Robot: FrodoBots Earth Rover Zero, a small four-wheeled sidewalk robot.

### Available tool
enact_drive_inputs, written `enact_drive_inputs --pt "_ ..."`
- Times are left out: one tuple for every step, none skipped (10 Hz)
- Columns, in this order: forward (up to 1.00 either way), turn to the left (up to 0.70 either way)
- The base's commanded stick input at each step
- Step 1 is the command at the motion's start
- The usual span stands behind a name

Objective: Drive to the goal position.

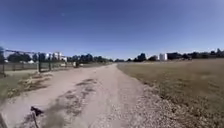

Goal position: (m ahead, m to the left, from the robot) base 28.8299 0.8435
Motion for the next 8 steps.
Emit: enact_drive_inputs --pt "0.70 0.03" --pt "0.70 0.03" --pt "0.69 0.03" --pt "0.69 0.03" --pt "0.69 0.03" --pt "0.69 0.03" --pt "0.69 0.03" --pt "0.69 0.03"
